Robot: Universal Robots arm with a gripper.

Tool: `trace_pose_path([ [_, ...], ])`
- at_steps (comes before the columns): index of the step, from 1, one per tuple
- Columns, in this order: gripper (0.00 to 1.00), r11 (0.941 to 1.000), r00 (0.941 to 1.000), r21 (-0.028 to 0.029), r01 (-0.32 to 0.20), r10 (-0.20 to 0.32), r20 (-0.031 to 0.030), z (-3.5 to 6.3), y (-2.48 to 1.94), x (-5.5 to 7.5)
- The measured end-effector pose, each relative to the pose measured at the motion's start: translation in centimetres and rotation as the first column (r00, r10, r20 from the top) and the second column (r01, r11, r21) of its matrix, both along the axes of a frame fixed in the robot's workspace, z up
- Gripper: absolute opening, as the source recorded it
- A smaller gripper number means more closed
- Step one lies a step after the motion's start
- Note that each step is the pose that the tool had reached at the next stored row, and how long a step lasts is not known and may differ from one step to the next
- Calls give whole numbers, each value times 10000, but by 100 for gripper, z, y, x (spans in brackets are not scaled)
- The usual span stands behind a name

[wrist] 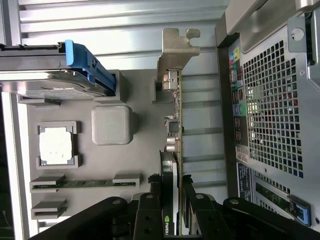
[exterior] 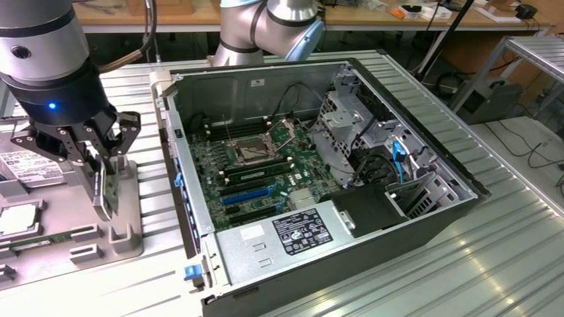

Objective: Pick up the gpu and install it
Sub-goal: 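Pick up the gpu and move the gpu toward the slot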

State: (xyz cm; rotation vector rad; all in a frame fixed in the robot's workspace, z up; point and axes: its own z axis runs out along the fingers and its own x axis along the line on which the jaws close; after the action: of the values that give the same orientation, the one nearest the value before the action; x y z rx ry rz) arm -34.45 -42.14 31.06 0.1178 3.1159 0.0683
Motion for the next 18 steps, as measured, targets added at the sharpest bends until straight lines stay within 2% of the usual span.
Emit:
trace_pose_path([
  [18,27,10000,10000,0,0,0,-9,142,0,0],
])
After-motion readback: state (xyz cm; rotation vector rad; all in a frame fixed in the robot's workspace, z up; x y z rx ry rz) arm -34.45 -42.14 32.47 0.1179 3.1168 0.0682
